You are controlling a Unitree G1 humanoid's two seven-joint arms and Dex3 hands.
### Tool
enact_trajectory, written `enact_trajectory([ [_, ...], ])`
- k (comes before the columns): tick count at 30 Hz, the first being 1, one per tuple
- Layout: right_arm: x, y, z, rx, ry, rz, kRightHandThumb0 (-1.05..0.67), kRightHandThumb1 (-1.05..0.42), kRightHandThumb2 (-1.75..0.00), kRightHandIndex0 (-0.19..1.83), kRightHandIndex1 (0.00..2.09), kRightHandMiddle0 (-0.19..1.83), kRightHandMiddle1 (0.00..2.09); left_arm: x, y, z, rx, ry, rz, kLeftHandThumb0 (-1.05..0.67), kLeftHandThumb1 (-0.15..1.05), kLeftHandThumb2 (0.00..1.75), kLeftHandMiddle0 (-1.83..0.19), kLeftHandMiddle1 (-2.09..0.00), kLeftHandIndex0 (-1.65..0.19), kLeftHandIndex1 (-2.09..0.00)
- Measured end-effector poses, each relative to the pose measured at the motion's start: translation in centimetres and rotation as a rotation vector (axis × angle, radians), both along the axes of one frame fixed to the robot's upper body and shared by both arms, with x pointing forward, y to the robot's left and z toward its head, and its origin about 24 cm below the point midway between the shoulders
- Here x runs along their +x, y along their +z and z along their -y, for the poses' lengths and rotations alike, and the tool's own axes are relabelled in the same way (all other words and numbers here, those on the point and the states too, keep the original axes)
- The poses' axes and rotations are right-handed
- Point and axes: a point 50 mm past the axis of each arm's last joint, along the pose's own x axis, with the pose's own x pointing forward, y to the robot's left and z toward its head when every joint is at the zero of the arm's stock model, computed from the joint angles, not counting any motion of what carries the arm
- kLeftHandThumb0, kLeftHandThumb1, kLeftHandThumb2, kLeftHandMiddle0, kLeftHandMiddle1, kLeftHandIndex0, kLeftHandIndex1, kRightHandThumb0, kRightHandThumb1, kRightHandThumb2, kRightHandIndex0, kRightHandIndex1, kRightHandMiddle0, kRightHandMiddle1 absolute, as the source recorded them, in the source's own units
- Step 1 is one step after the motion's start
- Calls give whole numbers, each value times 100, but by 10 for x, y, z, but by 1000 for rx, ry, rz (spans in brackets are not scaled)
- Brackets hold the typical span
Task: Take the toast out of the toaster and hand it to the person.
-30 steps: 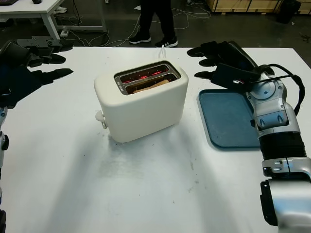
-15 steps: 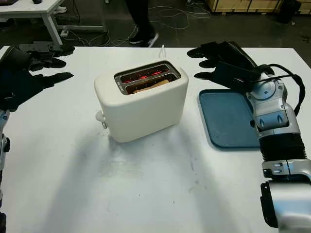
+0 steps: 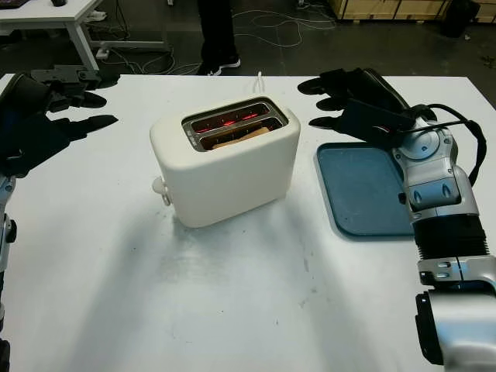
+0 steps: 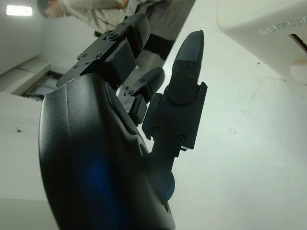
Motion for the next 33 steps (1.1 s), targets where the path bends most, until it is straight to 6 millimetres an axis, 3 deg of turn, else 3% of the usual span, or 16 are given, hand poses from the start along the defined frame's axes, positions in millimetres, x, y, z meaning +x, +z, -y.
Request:
enact_trajectory([
  [33,2,-8,3,-9,-4,-21,-26,-92,-3,73,1,66,0,1,-2,0,-3,2,-13,-43,92,8,-43,-72,-71,-1],
])
